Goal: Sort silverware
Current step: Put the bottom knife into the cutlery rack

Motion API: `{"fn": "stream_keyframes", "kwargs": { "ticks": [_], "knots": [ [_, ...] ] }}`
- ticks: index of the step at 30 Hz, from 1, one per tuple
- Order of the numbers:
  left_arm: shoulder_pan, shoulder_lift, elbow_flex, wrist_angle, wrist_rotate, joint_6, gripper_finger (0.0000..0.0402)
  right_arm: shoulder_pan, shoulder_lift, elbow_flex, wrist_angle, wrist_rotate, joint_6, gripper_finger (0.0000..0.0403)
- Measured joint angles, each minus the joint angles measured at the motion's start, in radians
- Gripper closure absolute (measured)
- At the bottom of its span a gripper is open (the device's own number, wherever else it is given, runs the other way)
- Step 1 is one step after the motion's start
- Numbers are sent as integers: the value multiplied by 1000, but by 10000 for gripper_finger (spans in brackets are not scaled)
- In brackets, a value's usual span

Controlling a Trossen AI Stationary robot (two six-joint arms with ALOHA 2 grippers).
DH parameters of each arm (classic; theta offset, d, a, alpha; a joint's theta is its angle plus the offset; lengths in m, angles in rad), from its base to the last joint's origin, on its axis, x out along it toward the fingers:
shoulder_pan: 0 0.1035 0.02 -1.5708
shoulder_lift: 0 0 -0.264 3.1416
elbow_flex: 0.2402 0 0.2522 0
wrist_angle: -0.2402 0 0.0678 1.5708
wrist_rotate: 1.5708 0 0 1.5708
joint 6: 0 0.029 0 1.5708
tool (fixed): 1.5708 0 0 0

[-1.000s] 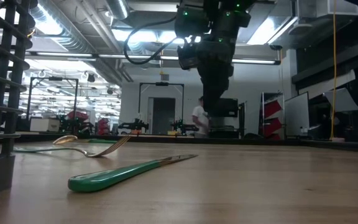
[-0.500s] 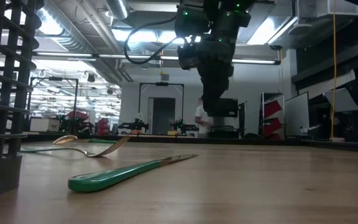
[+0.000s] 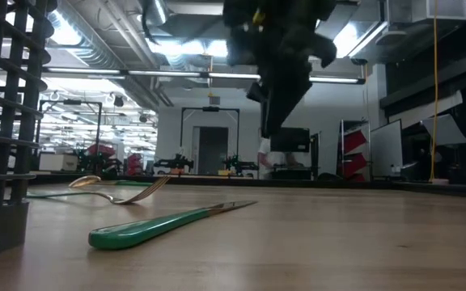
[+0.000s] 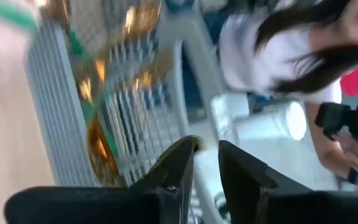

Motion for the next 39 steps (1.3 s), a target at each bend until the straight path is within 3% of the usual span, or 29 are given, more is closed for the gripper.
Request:
{"fn": "stream_keyframes", "kwargs": {
  "ticks": [11, 16, 26, 39],
  "knots": [
    [48, -271, 8, -4, -421, 479, 342, 151, 0, 0, 191, 1, -181, 331],
    [75, -348, 8, -13, -550, 618, 342, 190, 35, 1, 230, 1, -223, 331],
    [134, -418, 7, -42, -693, 771, 342, 229, 136, -1, 356, 1, -423, 331],
    [186, -402, 5, -94, -695, 792, 342, 228, 217, 0, 451, 12, -419, 331]
  ]
}}
